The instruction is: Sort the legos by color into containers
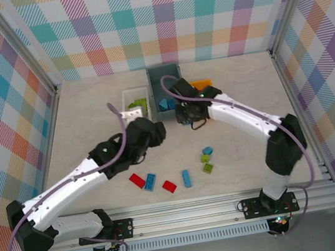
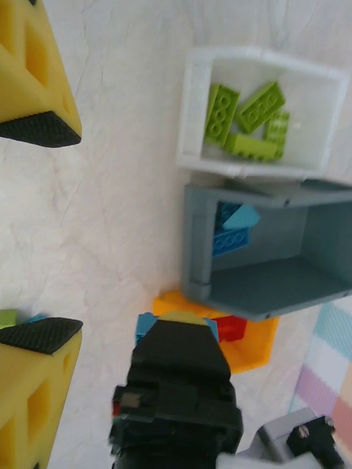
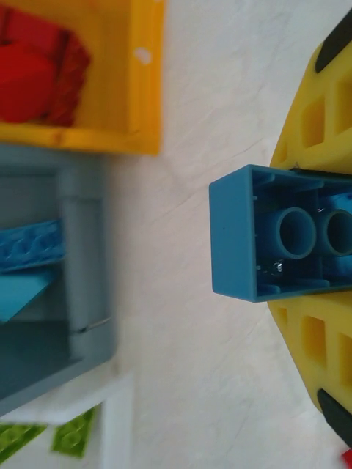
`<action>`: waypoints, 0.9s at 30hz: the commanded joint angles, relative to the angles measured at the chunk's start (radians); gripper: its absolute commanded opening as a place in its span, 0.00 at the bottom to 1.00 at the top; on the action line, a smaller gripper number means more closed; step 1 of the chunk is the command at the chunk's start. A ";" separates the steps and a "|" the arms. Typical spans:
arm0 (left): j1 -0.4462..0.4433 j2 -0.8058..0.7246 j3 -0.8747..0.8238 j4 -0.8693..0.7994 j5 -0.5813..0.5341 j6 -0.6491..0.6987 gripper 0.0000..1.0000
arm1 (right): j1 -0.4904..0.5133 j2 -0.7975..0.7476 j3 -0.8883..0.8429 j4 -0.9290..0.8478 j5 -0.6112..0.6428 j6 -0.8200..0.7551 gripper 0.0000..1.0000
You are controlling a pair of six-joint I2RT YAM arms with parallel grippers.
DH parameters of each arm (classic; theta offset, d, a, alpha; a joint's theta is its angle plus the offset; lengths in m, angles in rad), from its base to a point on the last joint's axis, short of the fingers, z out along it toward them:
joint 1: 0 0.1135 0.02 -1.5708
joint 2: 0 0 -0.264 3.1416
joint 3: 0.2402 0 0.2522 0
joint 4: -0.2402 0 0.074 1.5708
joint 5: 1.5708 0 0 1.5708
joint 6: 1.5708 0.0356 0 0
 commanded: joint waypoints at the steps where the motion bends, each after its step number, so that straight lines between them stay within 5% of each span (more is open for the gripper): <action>1: 0.054 -0.031 0.029 -0.060 0.062 0.045 0.65 | -0.021 0.144 0.168 -0.044 0.007 -0.029 0.30; 14: 0.063 -0.049 -0.035 0.029 0.161 0.063 0.65 | -0.087 0.687 0.908 -0.309 0.193 -0.066 0.32; 27: 0.062 -0.067 -0.084 0.055 0.194 0.056 0.64 | -0.079 0.706 0.933 -0.218 0.188 -0.160 0.59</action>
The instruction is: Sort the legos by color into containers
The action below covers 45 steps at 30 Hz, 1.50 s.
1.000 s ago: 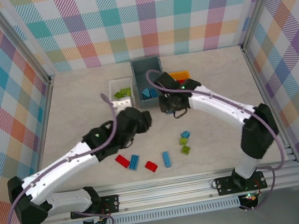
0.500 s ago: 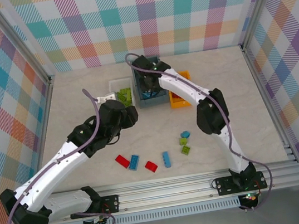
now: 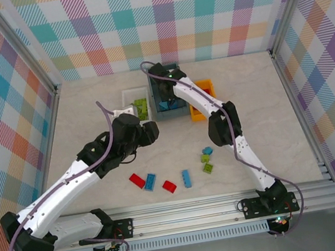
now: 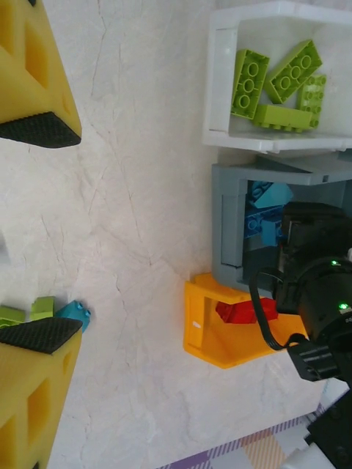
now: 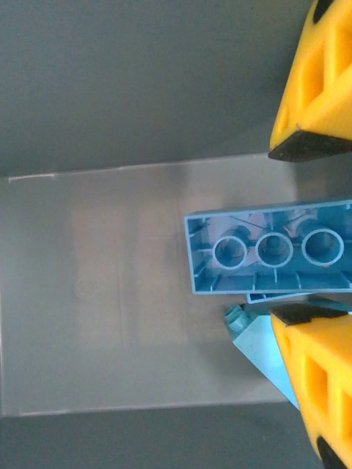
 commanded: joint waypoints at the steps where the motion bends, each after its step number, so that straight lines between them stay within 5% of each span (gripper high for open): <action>1: 0.008 -0.030 -0.024 0.019 0.011 0.006 0.65 | 0.024 -0.062 0.038 0.016 0.018 -0.040 0.60; 13: 0.009 -0.041 -0.041 -0.146 -0.092 -0.091 0.63 | 0.097 -0.355 -0.107 0.058 0.058 -0.024 0.54; 23: 0.009 -0.101 -0.075 -0.286 -0.127 -0.170 0.60 | 0.152 -0.944 -0.942 0.372 -0.011 0.023 0.49; 30: 0.009 -0.115 -0.151 -0.375 -0.070 -0.305 0.59 | 0.296 -1.331 -1.468 0.601 -0.289 -0.082 0.52; 35: -0.015 -0.121 -0.265 -0.304 0.042 -0.370 0.57 | 0.453 -1.456 -1.630 0.578 -0.298 -0.043 0.54; 45: -0.188 -0.068 -0.376 -0.210 0.127 -0.249 0.59 | 0.645 -1.507 -1.742 0.597 -0.290 0.092 0.59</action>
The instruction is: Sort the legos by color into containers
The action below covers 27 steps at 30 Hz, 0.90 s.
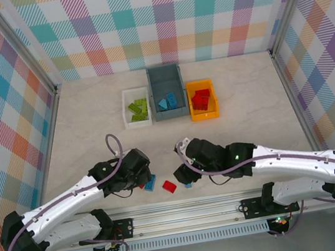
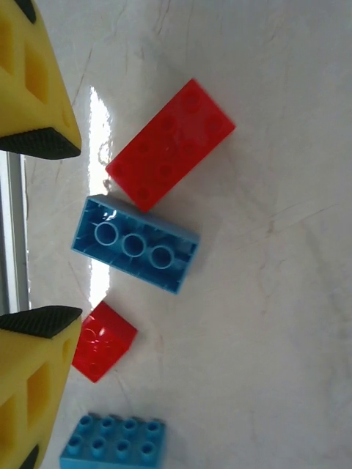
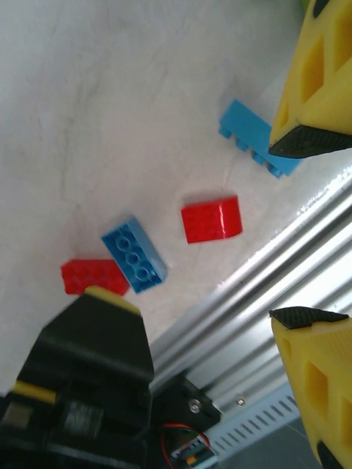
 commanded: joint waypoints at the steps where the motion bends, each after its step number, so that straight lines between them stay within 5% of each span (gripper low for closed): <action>1: -0.025 0.013 -0.017 0.058 0.037 0.080 0.60 | 0.025 -0.030 -0.029 0.057 0.007 0.073 0.59; 8: -0.023 0.170 0.097 0.022 0.004 0.318 0.61 | 0.032 -0.147 -0.083 0.082 0.079 0.132 0.61; 13: -0.011 0.224 0.134 0.005 0.010 0.358 0.60 | 0.032 -0.206 -0.115 0.071 0.110 0.162 0.63; 20: -0.046 0.241 0.162 0.158 0.132 0.252 0.59 | 0.032 -0.256 -0.146 0.060 0.175 0.202 0.63; 24: -0.100 0.315 0.217 0.203 0.099 0.186 0.59 | 0.032 -0.303 -0.157 0.045 0.217 0.206 0.63; 27: -0.097 0.354 0.271 0.059 -0.026 0.115 0.60 | 0.032 -0.322 -0.160 0.036 0.220 0.203 0.64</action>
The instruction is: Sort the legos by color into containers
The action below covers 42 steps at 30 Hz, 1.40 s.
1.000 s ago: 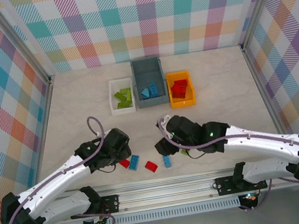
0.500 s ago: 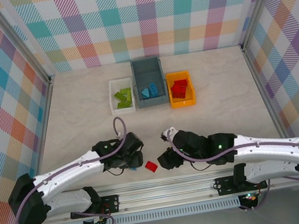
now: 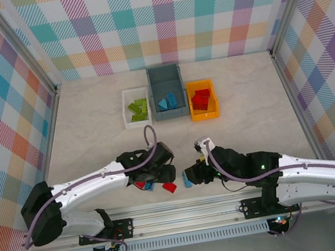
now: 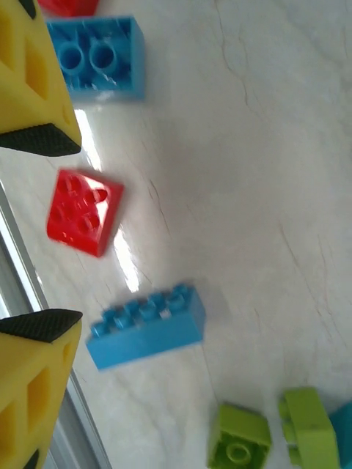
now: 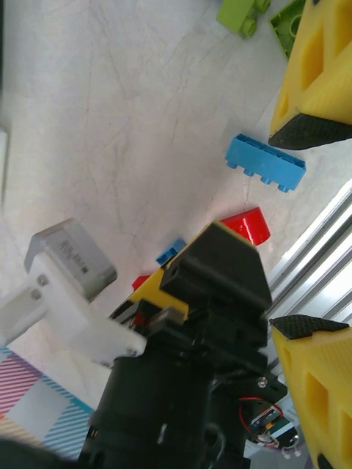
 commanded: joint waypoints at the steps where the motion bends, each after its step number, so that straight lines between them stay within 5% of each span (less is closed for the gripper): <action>1: 0.004 0.014 0.056 -0.158 -0.152 -0.115 0.61 | 0.006 -0.022 -0.010 -0.007 0.034 0.011 0.64; 9: 0.123 -0.279 -0.160 -0.201 -0.206 -0.323 0.69 | 0.005 0.002 -0.025 0.020 0.012 0.007 0.64; 15: 0.158 -0.324 -0.186 -0.190 -0.173 -0.360 0.70 | 0.006 0.028 -0.009 0.033 0.019 -0.004 0.64; 27: 0.140 -0.168 -0.119 -0.062 -0.041 -0.178 0.56 | 0.006 0.016 -0.019 0.020 0.036 0.010 0.64; 42: 0.186 0.050 -0.092 -0.079 0.017 0.066 0.57 | 0.005 0.025 -0.015 0.022 0.032 0.010 0.66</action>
